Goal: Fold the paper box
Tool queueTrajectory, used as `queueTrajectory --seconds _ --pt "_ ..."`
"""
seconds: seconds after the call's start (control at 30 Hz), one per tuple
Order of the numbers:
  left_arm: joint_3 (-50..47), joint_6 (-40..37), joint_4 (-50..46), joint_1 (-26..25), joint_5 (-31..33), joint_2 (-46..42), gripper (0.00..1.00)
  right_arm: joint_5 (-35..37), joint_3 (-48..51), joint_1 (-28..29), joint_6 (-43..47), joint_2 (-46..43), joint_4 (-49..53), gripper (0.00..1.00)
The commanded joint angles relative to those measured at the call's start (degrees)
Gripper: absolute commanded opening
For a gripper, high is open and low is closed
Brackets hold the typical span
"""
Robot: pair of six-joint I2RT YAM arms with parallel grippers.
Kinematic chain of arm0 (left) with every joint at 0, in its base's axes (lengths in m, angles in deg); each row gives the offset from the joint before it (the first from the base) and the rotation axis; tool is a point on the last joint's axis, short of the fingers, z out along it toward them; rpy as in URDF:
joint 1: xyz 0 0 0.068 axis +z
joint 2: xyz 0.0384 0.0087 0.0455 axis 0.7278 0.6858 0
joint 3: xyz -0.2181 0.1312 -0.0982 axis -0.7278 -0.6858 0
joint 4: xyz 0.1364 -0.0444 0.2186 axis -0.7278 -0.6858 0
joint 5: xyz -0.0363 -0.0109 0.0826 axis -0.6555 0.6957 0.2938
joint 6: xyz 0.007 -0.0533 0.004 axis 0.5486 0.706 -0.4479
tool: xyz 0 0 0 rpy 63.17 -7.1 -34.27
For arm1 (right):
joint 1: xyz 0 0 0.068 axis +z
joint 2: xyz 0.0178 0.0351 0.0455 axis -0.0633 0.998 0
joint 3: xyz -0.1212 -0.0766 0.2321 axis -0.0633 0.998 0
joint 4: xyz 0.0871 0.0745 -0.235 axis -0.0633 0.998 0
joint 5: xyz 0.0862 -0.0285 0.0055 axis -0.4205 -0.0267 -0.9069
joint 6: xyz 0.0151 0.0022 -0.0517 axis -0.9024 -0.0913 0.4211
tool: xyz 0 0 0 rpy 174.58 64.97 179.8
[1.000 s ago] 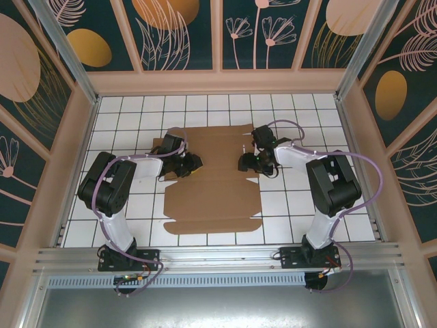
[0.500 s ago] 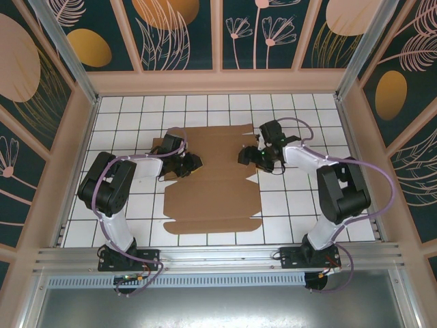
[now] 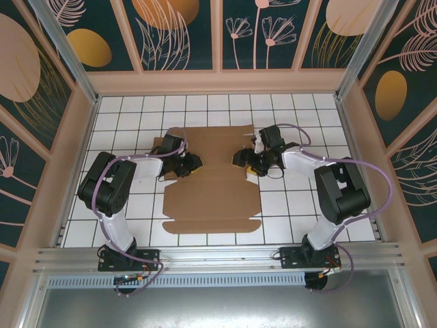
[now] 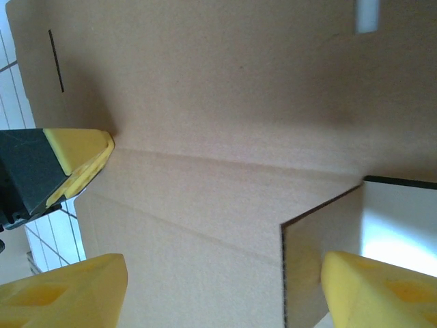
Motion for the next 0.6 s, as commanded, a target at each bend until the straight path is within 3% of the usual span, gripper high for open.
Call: queueTrajectory --seconds 0.0,0.17,0.37,0.57 --pt "-1.8 -0.9 -4.5 -0.7 1.8 3.3 0.26 -1.8 -0.7 1.8 -0.9 3.3 -1.9 0.76" --pt "-1.6 -1.1 -4.9 -0.7 1.9 3.0 0.26 3.2 -2.9 0.8 2.4 3.1 2.9 0.75" --pt "1.8 -3.7 -9.3 -0.7 4.2 0.1 0.27 10.1 -5.5 -4.7 7.7 -3.3 8.8 0.75" --pt "9.3 -5.8 -12.5 -0.7 3.0 -2.6 0.32 7.5 -8.5 -10.9 11.7 -1.3 6.5 0.75"
